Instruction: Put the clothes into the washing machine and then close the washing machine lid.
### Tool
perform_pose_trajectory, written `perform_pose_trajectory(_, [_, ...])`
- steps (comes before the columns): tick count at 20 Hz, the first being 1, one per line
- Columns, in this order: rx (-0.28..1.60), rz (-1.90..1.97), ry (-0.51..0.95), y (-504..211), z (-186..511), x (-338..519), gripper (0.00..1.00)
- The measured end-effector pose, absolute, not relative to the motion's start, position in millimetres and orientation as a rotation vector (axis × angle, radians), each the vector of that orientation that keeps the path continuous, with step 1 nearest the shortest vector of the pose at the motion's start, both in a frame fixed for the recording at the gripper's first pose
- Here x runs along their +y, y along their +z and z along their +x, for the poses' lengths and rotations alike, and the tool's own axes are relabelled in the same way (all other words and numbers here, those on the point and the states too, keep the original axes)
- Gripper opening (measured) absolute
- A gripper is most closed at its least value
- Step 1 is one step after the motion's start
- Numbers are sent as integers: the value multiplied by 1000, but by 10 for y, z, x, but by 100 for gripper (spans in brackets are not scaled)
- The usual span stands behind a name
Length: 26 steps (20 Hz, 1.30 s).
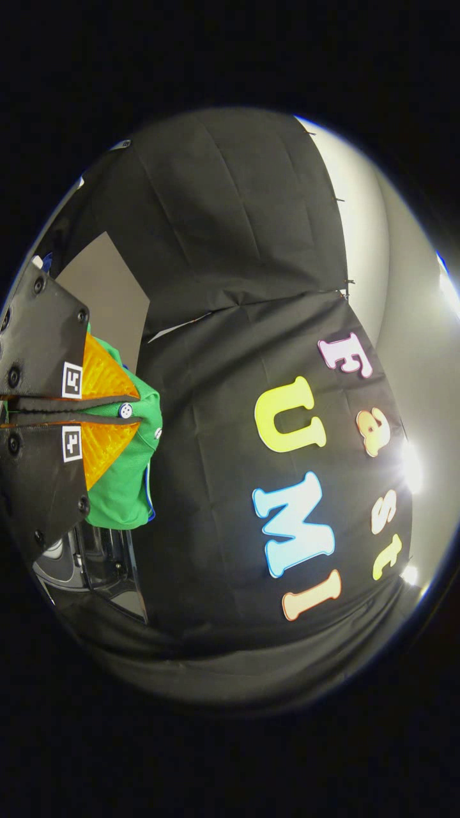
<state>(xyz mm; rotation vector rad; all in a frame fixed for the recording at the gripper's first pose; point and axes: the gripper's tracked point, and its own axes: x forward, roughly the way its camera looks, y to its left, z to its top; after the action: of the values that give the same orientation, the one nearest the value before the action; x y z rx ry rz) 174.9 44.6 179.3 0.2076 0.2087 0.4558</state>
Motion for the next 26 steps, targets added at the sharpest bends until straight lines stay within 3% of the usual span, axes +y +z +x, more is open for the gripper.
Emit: perform_pose_trajectory(26, [436,112,377,280,2026,-276,2])
